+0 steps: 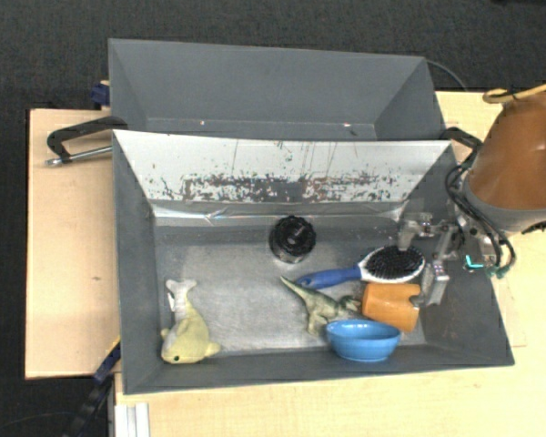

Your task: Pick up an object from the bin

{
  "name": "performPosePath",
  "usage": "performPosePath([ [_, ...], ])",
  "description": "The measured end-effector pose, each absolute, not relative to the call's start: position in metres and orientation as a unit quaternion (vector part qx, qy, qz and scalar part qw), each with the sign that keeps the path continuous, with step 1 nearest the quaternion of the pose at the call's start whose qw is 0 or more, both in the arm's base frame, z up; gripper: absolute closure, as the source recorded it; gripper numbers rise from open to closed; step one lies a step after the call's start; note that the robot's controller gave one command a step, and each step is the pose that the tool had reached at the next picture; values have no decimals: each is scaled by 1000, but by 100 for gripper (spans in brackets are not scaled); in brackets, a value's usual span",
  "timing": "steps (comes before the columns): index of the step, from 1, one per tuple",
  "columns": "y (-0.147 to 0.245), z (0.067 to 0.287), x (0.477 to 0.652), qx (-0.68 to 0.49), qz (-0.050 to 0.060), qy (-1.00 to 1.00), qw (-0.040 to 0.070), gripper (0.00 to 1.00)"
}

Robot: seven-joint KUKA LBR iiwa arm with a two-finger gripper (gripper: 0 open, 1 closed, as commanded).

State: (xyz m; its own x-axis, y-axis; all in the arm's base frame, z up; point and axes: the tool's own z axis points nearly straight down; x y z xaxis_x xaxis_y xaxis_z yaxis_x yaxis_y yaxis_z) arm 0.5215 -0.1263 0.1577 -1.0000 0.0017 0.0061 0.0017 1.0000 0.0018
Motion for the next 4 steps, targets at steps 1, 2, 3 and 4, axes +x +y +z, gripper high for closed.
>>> performPosePath([
  [1, -128, 96, 548, -29, 1, -1000, -10, 0],
  [2, -129, 91, 543, -29, 0, -1000, -3, 100],
  [3, -130, 222, 558, -27, 1, -1000, -8, 100],
  [4, -129, 217, 556, -27, 0, -1000, -3, 0],
])
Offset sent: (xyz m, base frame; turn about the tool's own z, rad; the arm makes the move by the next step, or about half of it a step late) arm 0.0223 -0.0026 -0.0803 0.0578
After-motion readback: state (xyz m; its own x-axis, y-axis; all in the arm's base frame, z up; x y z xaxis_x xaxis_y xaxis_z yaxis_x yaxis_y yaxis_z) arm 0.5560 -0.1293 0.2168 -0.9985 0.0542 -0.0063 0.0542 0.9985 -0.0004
